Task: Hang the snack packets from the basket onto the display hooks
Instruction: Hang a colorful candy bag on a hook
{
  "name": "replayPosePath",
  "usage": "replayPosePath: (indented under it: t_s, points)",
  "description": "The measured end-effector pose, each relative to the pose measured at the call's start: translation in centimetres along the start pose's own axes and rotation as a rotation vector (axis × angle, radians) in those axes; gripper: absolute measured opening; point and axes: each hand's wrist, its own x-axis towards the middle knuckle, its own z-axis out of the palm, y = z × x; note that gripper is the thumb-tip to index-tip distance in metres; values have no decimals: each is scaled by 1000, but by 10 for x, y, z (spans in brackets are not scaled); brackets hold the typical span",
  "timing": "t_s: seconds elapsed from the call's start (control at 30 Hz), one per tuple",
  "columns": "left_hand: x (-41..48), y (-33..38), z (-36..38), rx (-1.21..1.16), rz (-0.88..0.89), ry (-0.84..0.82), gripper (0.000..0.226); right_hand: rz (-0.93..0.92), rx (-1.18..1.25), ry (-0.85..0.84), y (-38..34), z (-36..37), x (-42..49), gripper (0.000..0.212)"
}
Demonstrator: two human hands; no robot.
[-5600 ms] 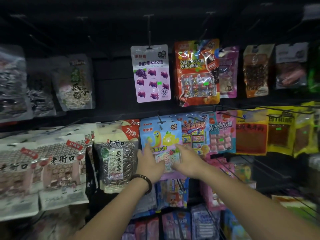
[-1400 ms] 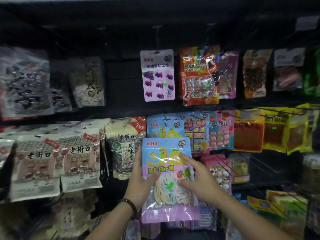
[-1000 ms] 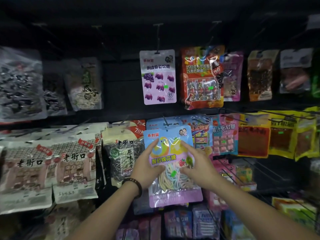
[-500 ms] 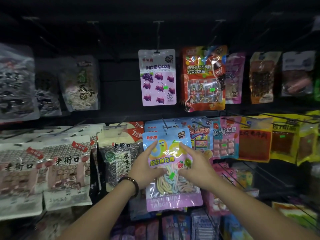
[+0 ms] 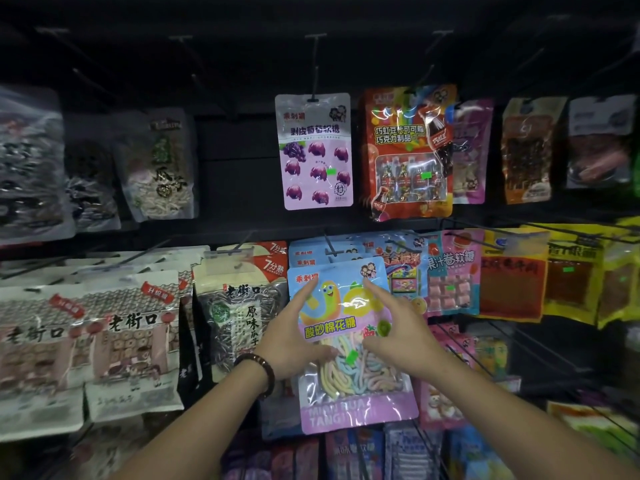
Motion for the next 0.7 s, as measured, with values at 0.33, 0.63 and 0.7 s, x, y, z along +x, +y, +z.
replayPosePath:
  t_s: [0.33, 0.63, 0.7]
  points:
    - [6, 4, -7, 37, -20, 3, 135, -45, -5, -10, -7, -6, 15, 105]
    - [33, 4, -8, 154, -105, -10, 136, 57, -156, -29, -4, -2, 37, 108]
    - [45, 1, -5, 252, -135, 31, 142, 90, -199, -44, -5, 2, 47, 109]
